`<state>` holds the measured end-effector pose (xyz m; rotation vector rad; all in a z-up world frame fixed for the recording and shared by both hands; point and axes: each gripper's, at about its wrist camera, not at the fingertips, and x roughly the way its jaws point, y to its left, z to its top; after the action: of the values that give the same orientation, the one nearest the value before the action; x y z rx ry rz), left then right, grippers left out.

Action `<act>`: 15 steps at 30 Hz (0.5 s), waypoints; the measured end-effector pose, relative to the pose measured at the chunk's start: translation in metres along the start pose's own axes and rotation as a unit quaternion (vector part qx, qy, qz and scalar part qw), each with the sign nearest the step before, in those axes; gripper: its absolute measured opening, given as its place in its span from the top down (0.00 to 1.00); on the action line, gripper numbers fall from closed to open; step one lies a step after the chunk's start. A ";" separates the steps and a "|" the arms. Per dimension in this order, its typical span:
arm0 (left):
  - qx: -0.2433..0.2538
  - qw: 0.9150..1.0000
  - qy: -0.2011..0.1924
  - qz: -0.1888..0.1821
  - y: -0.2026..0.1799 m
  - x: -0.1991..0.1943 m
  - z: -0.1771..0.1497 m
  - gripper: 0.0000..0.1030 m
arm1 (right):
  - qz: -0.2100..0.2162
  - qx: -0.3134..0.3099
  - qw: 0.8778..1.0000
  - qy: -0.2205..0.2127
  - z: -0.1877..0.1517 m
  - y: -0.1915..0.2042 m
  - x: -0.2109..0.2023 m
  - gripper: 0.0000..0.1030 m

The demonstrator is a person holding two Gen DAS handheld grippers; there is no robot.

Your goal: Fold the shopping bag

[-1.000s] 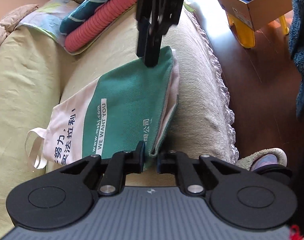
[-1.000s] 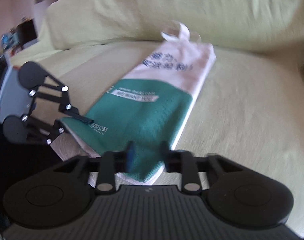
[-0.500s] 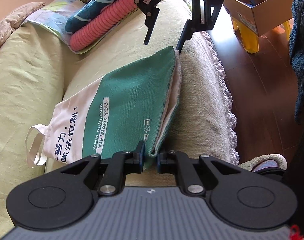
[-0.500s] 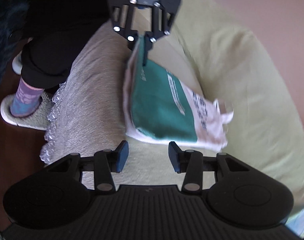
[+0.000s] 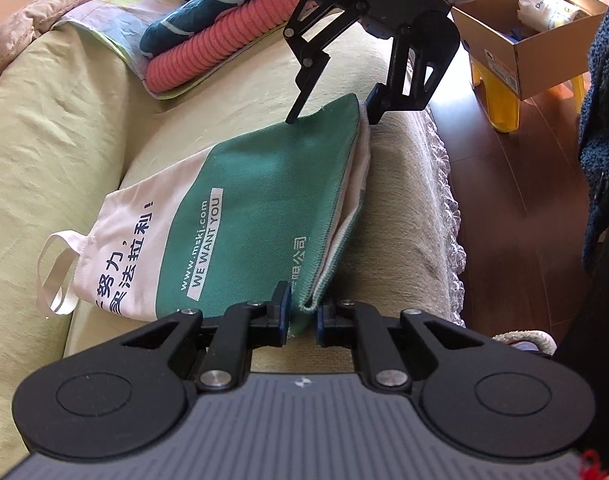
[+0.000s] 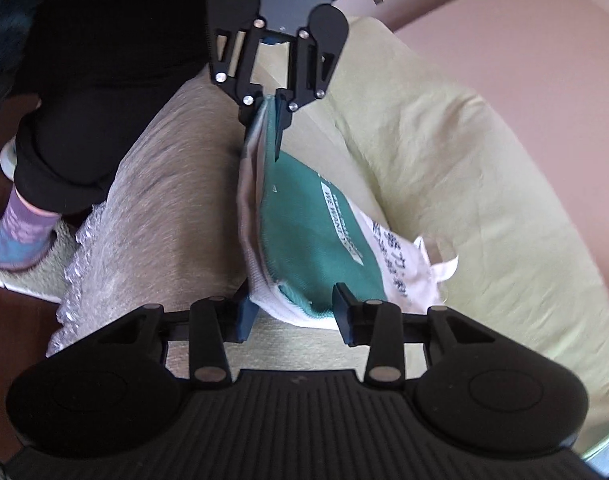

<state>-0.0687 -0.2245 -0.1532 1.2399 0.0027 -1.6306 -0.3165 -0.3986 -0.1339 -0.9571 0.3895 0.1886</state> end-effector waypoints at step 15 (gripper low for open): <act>-0.215 0.972 0.041 -0.087 0.056 -0.012 0.004 0.92 | 0.184 0.398 0.894 0.096 0.006 -0.112 0.014 0.85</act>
<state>-0.0329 -0.2441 -0.1134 0.9868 0.5033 -1.6160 -0.2658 -0.4574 -0.0519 -0.0799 0.7570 0.2501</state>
